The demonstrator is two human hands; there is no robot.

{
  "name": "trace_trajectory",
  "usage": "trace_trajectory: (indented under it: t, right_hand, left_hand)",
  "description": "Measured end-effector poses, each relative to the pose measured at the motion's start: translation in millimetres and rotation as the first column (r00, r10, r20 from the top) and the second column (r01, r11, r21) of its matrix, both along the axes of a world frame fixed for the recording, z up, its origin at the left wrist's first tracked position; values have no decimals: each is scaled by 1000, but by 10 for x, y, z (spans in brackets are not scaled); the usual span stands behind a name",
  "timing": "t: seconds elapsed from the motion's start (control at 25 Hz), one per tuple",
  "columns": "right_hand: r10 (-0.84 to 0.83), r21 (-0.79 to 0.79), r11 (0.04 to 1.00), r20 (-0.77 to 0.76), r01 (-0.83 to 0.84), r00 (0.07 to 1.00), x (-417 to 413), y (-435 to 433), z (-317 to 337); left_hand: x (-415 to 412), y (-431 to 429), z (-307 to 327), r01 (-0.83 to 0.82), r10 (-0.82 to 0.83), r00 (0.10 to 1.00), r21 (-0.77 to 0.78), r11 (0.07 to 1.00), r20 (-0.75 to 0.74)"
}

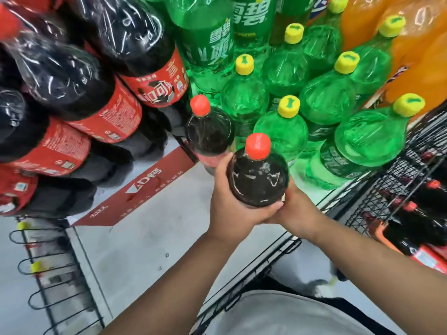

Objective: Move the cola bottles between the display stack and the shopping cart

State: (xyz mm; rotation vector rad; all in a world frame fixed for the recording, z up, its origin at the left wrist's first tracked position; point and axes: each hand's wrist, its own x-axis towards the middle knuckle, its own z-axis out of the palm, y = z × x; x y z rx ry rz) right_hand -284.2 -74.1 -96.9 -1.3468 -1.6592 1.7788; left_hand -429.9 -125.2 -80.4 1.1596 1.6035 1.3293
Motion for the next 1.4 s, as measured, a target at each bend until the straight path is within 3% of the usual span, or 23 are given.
trace_trajectory:
  t: [0.44,0.52,0.6,0.68,0.84,1.4]
  right_hand:
    - [-17,78,997,74,11,997,-172,-60,-289]
    - [-70,27,997,76,68,995,-220,-63,-265]
    - [-106,83,992,86,98,991,-241,-54,-286]
    - [-116,45,993,133,111,984,-229,-66,-347]
    - [-85,-246,960,193,132,978,-307,-89,-507]
    - [-184,-162,961,226,223,957,-512,28,-645]
  left_hand:
    - [-144,-14,-357,9,-9,1000,-39,999,-11]
    - [-162,-14,-371,25,-26,1000,-40,999,-9]
    - [-174,-10,-400,46,-47,999,-45,998,-2]
    - [-209,-7,-426,72,-72,997,-59,996,4]
    - [-266,-33,-447,118,-110,991,-133,984,72]
    - [-394,79,-581,13,3,997,-217,976,76]
